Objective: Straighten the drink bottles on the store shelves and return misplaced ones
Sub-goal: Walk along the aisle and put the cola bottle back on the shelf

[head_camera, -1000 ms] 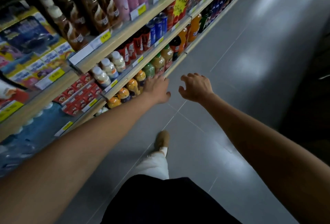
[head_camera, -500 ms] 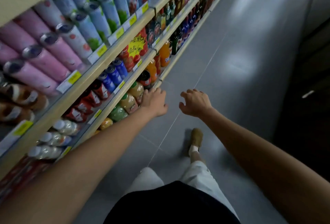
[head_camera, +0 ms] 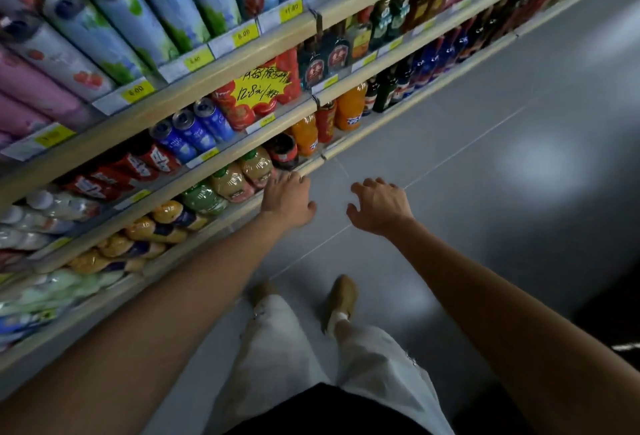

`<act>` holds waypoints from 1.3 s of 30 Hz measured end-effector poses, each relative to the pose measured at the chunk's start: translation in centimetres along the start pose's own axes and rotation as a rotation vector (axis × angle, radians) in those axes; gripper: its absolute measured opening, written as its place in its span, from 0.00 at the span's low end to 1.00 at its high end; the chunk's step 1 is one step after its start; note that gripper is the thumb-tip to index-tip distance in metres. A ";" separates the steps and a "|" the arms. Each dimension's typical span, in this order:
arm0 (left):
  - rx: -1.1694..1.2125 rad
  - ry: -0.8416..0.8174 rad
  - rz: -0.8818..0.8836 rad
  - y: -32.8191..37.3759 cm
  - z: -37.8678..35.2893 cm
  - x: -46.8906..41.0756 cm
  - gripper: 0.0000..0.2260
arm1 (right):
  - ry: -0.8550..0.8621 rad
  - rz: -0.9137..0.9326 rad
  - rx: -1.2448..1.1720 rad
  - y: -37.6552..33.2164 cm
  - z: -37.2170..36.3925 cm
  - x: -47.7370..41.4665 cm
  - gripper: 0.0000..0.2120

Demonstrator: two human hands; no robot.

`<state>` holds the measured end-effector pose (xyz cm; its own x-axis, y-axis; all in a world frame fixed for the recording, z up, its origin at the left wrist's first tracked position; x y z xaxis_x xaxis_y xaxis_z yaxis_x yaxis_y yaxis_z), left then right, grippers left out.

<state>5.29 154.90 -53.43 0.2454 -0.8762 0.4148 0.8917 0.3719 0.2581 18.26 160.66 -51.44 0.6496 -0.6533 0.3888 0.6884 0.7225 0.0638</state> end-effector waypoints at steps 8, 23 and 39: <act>0.021 0.036 0.091 -3.6 -8.2 -8.4 0.21 | 0.064 0.091 -0.058 -1.2 -7.5 -9.9 0.21; 0.191 0.266 0.250 -20.1 -21.5 -25.3 0.27 | 0.027 0.115 -0.022 -5.2 -25.6 -29.6 0.21; 1.308 0.684 0.233 -26.9 -25.8 -36.0 0.45 | 0.102 -0.058 -0.174 -9.6 -34.3 -38.8 0.24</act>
<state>-17.72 168.51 -97.82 0.7864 -0.5931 0.1725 -0.0635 0.2002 0.9777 -2.47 171.31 -98.61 0.6301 -0.7188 0.2937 0.7655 0.6385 -0.0797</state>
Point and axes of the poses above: each hand's wrist, its own x-axis away from the middle knuckle, its own z-axis out of the back of the hand, y = z × x, the point moved 8 cm from there along -x, towards the middle knuckle, and after that the axes turned 13 degrees about x, right-handed, at the moved point
